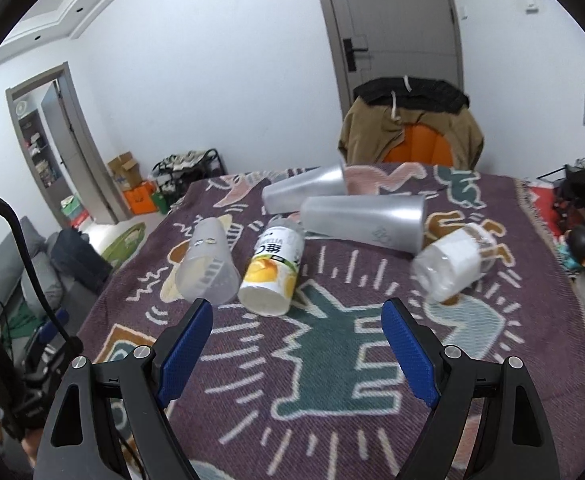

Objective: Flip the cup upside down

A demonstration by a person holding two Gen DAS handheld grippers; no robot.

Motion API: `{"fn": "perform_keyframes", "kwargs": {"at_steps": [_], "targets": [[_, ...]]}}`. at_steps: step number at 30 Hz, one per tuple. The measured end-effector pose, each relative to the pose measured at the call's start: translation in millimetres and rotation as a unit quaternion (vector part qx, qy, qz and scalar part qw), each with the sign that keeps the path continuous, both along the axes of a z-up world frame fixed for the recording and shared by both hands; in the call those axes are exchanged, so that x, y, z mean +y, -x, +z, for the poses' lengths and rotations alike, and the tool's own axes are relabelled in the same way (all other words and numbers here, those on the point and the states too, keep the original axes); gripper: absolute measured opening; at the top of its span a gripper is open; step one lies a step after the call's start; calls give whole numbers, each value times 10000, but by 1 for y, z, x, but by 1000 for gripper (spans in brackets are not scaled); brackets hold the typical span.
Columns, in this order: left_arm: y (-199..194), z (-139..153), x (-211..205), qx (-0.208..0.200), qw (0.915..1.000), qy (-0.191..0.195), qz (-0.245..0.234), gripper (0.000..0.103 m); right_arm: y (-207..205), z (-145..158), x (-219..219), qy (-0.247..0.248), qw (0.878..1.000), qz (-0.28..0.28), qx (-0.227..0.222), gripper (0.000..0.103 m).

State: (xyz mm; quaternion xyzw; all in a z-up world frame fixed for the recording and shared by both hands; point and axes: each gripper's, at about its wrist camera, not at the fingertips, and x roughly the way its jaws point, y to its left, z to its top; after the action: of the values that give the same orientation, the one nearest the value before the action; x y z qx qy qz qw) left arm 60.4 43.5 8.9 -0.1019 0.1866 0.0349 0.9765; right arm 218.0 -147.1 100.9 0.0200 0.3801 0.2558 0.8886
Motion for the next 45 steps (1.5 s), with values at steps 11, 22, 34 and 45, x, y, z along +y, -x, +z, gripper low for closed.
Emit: {"fn": "perform_keyframes", "kwargs": {"at_steps": [11, 22, 34, 45], "targets": [[-2, -13, 21, 227, 9993, 55, 282, 103, -51, -23, 40, 113, 9974, 201, 687, 86], [-1, -34, 55, 516, 9962, 232, 668, 103, -78, -44, 84, 341, 9913, 485, 1174, 81], [3, -48, 89, 754, 9899, 525, 1077, 103, -116, -88, 112, 743, 9832, 374, 1625, 73], [1, -45, 84, 714, 9907, 614, 979, 103, -102, -78, 90, 546, 9853, 411, 1563, 65]]}}
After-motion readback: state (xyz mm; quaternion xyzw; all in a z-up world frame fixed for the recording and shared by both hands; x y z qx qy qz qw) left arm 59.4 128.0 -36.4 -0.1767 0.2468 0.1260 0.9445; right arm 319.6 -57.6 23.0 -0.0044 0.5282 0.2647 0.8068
